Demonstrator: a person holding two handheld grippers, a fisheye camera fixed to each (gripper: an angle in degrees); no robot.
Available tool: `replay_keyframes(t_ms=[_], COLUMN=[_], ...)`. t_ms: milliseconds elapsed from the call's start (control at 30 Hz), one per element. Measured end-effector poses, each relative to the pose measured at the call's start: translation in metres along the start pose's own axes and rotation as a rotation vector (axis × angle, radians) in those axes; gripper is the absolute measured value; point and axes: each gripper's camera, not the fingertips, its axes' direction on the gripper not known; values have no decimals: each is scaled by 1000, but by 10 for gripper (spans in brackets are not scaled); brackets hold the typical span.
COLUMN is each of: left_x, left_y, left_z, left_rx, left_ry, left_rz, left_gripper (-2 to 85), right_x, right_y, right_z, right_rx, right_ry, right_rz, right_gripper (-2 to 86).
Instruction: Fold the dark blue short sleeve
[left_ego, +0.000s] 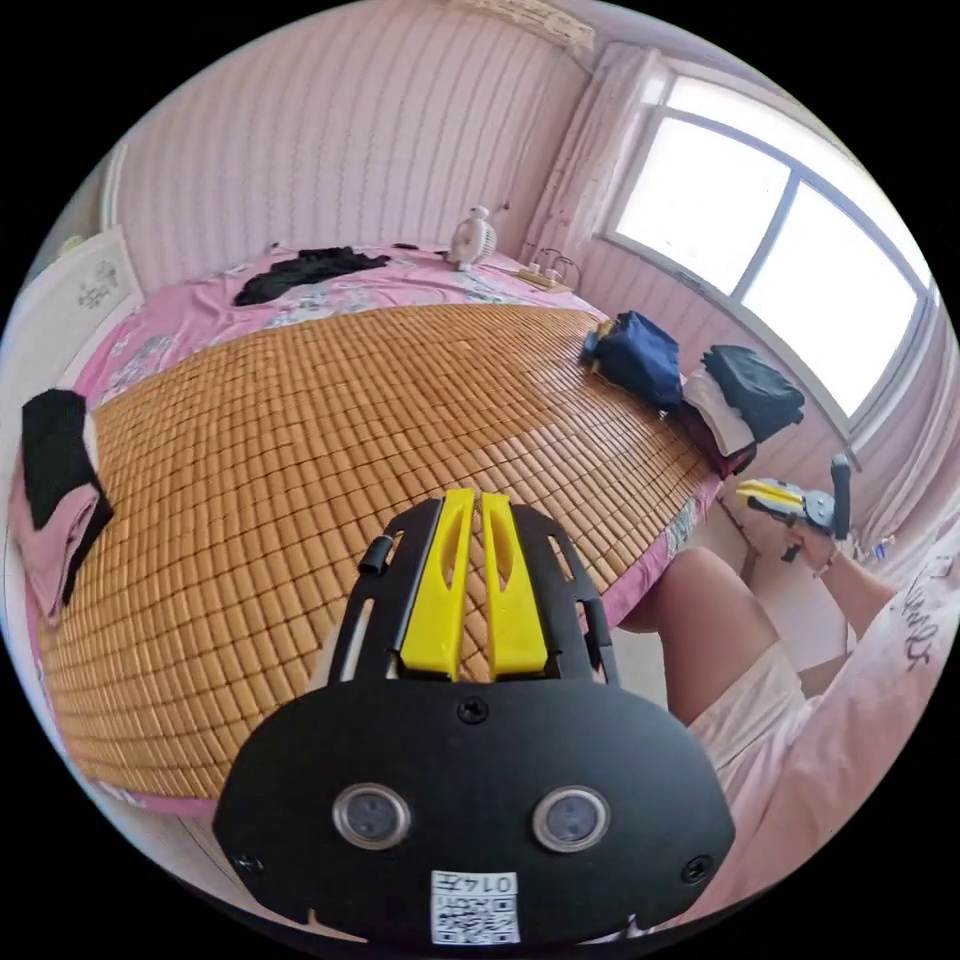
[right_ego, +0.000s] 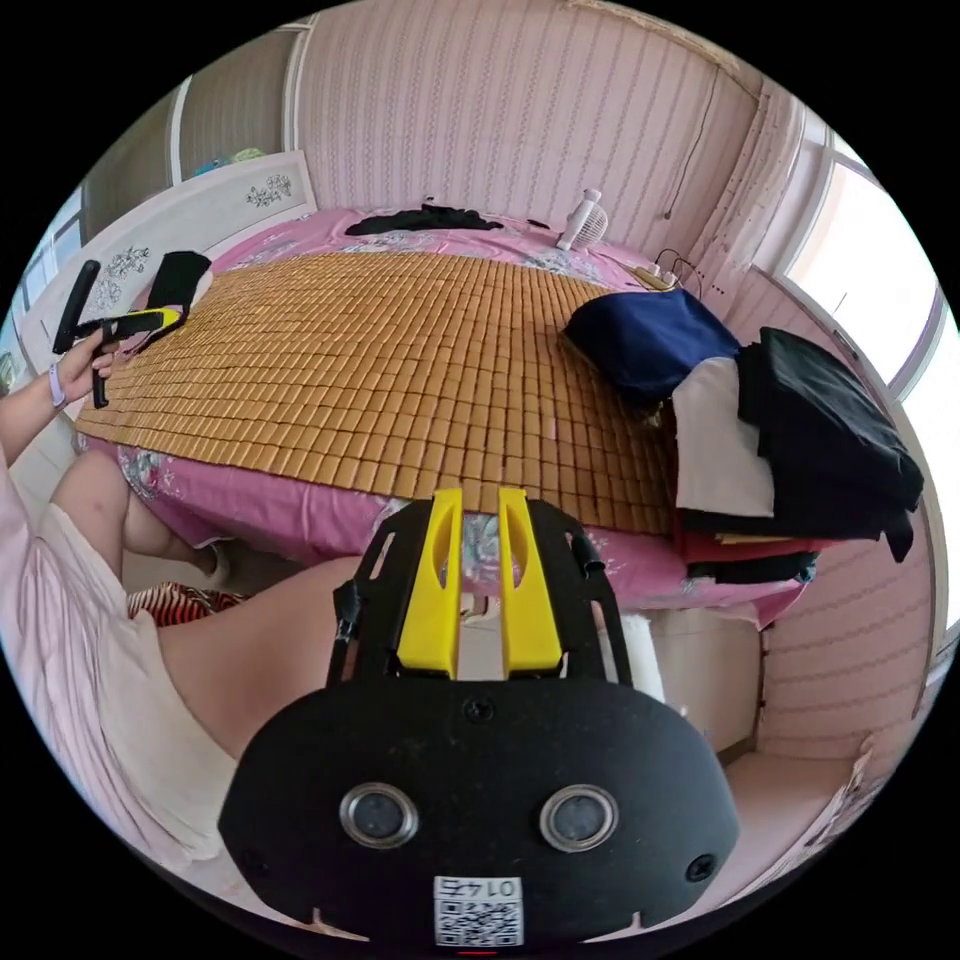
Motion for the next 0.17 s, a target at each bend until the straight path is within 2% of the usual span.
replay_keyframes(t_ms=[167], left_x=[-29], left_y=[87], left_z=[-120], left_rx=[94], left_ry=[-169], left_rz=[-155], left_gripper=[-9], right_x=[-71], right_y=[-3], right_z=[-22], right_rx=[15], right_ry=[-243], right_rz=[-53], right_gripper=[34])
